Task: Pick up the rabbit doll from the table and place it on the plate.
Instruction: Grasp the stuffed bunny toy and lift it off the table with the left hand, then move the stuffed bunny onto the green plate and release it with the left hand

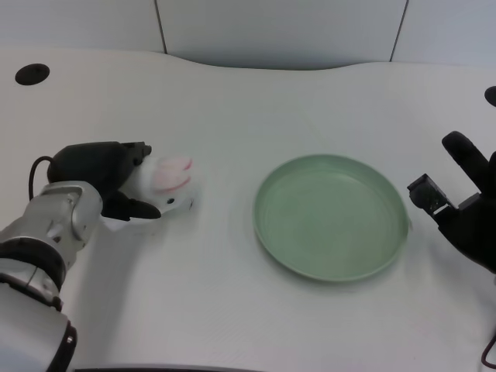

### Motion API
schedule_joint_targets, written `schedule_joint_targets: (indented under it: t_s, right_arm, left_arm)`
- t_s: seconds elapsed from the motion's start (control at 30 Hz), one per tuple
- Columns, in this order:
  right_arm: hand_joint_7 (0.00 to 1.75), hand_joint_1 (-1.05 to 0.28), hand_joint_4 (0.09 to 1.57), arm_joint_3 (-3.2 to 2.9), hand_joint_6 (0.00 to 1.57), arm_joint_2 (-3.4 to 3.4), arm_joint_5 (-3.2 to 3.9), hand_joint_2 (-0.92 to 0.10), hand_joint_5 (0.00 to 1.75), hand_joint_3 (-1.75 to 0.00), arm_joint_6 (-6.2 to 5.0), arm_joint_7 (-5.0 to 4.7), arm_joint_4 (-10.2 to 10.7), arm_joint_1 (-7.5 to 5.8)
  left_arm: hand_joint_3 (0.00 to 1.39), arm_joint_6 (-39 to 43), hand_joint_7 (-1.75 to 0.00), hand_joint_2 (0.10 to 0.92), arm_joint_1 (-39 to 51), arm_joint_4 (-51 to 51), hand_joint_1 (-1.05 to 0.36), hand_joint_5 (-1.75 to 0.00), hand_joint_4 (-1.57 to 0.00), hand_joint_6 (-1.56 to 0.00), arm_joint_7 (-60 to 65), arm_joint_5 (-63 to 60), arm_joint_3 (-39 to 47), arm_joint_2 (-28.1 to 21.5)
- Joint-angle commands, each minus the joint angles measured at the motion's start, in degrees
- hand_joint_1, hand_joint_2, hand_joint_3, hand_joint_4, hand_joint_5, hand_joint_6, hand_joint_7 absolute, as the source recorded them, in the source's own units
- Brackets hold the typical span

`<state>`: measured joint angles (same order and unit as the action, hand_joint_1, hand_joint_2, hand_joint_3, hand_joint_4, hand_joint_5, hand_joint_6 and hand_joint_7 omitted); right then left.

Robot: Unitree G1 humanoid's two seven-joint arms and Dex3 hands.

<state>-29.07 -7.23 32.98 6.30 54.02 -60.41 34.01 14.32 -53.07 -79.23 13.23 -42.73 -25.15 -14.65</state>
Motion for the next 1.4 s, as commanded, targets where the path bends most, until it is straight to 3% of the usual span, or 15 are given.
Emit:
schedule_joint_targets:
  t_s: [0.03,0.13,0.23,0.37,0.47,0.57,0.67,0.7,0.83,1.0,1.07,1.13,1.2,1.27,1.4]
  right_arm:
    - [1.43,-0.66,0.59,-0.49,0.7,-0.24,0.85,-0.92,1.75,-0.29,0.02,0.36,0.5,-0.67]
    - [1.43,-0.66,0.59,-0.44,0.7,-0.08,0.84,-0.92,1.75,-0.31,-0.31,0.62,0.7,-0.68]
    - [1.43,-0.66,0.59,-0.57,0.7,0.0,1.01,-0.92,1.75,-0.31,-0.09,0.46,1.0,-0.71]
    - [1.45,-0.66,0.61,-0.56,0.71,-0.04,1.13,-0.92,1.75,-0.32,-0.08,0.49,1.2,-0.79]
    - [1.46,-0.66,0.61,-0.52,0.7,-0.31,1.2,-0.92,1.75,-0.33,-0.04,0.7,1.0,-0.8]
    - [1.46,-0.66,0.62,-0.55,0.7,-0.44,1.3,-0.92,1.75,-0.33,0.11,0.62,0.9,-0.81]
    - [1.46,-0.66,0.61,-0.57,0.7,-0.55,1.27,-0.92,1.75,-0.32,0.15,0.43,0.8,-0.78]
    - [1.45,-0.66,0.61,-0.56,0.71,-0.53,1.23,-0.92,1.75,-0.31,0.15,0.21,0.9,-0.78]
    - [1.45,-0.66,0.61,-0.54,0.7,-0.62,1.15,-0.92,1.75,-0.3,0.19,-0.03,0.7,-0.71]
    - [1.43,-0.66,0.6,-0.35,0.7,-0.6,0.88,-0.92,1.75,-0.3,-0.26,-0.38,0.9,-0.82]
    - [1.43,-0.66,0.6,-0.49,0.7,-0.65,1.12,-0.92,1.75,-0.3,0.25,-0.36,0.7,-0.71]
    - [1.43,-0.66,0.6,-0.52,0.7,-0.59,1.13,-0.92,1.75,-0.3,0.17,-0.42,0.7,-0.69]
    - [1.45,-0.66,0.6,-0.44,0.7,-0.51,1.02,-0.92,1.75,-0.32,-0.26,-0.21,0.7,-0.73]
    - [1.46,-0.66,0.6,-0.34,0.69,-0.49,0.91,-0.92,1.75,-0.33,-0.48,-0.05,0.6,-0.74]
    - [1.47,-0.66,0.6,-0.23,0.69,-0.46,0.85,-0.92,1.75,-0.33,-0.56,0.2,0.5,-0.72]
  left_arm:
    - [0.04,-1.2,-0.06,0.921,-0.6,-0.8,-0.77,-0.1,-0.87,-0.7,2.2,0.1,0.0,0.9]
    - [0.06,-1.5,-0.09,0.921,-0.9,-0.8,-0.71,-0.18,-1.07,-0.94,4.4,-0.6,-0.7,1.8]
    - [0.1,-0.7,-0.09,0.921,-1.2,-0.8,-0.68,-0.67,-1.1,-1.21,5.1,-0.2,-0.6,2.7]
    - [0.14,-0.1,-0.08,0.921,-1.5,-0.8,-0.69,-0.81,-1.04,-1.25,5.1,0.1,-0.4,3.4]
    - [0.13,0.9,-0.14,0.921,-1.8,-0.7,-0.63,-1.04,-0.96,-1.29,5.2,0.4,-0.2,3.9]
    - [0.12,1.3,-0.16,0.921,-2.0,-0.7,-0.62,-1.08,-0.94,-1.29,5.2,0.4,-0.2,3.7]
    - [0.11,2.0,-0.73,0.921,-2.7,-0.6,-0.6,-1.2,-0.89,-0.99,4.9,0.7,0.1,3.1]
    - [0.1,2.2,-0.63,0.921,-2.9,-0.6,-0.59,-1.04,-0.94,-0.99,4.9,0.8,0.2,3.0]
    - [0.11,3.7,-0.28,0.921,-4.4,-0.4,-0.59,-0.78,-1.03,-1.11,5.9,0.9,0.5,2.0]
    - [0.11,5.6,-0.24,0.921,-6.6,-0.2,-0.58,-0.97,-0.97,-1.16,6.8,0.4,0.1,1.4]
    - [0.12,7.3,-0.25,0.921,-8.1,0.1,-0.58,-1.02,-0.96,-1.17,7.5,0.6,0.1,1.4]
    - [0.11,8.8,-0.94,0.921,-9.3,0.2,-0.56,-1.38,-0.84,-0.9,8.3,0.6,0.1,1.6]
    - [0.13,9.6,-1.23,0.921,-10.0,0.2,-0.57,-1.52,-0.82,-0.79,8.7,0.6,0.0,1.9]
    - [0.14,10.3,-1.38,0.921,-10.7,0.3,-0.58,-1.62,-0.8,-0.75,9.0,0.6,-0.2,2.5]
    - [0.14,11.7,-1.28,0.921,-11.8,0.6,-0.62,-1.55,-0.86,-0.82,9.0,0.5,-0.8,4.5]
